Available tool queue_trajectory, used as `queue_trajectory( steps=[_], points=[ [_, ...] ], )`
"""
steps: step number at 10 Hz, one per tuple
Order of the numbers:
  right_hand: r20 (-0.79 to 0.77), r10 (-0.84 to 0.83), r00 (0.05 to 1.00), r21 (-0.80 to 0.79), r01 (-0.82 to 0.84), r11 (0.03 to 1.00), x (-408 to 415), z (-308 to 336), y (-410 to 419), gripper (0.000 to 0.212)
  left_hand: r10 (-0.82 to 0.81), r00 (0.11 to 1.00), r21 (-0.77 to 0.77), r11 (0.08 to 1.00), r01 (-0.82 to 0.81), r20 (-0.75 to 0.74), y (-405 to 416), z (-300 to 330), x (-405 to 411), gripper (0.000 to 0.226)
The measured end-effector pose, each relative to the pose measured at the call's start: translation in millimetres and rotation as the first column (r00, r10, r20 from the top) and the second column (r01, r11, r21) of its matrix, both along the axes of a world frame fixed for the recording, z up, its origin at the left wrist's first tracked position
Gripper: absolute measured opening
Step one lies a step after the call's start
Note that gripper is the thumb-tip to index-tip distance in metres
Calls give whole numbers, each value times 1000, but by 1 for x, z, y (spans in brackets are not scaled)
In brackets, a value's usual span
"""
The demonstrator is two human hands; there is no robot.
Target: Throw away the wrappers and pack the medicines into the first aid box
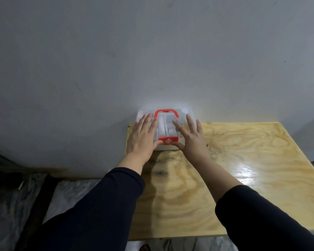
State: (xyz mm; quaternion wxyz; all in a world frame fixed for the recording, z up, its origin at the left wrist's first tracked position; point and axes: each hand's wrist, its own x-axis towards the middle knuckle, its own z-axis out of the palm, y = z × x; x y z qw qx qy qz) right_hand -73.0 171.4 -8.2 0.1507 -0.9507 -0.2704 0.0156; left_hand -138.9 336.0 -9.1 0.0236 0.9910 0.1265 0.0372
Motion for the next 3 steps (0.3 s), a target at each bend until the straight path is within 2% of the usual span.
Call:
queue_trajectory(
  steps=[1,2,3],
  points=[
    [40,2,999,-1,-2,1000,3,-6,2,70,1,1000,29,1000,-1,0,1,-4,0,81],
    [-4,8,1000,-67,-8,998,1,5,5,74,-53,998,-48,997,55,38,14,-1,2,82],
    [-76,75,994,-4,-76,997,-4,41,-15,70,7,965,-174,984,39,260,21,-17,-37,85]
  ],
)
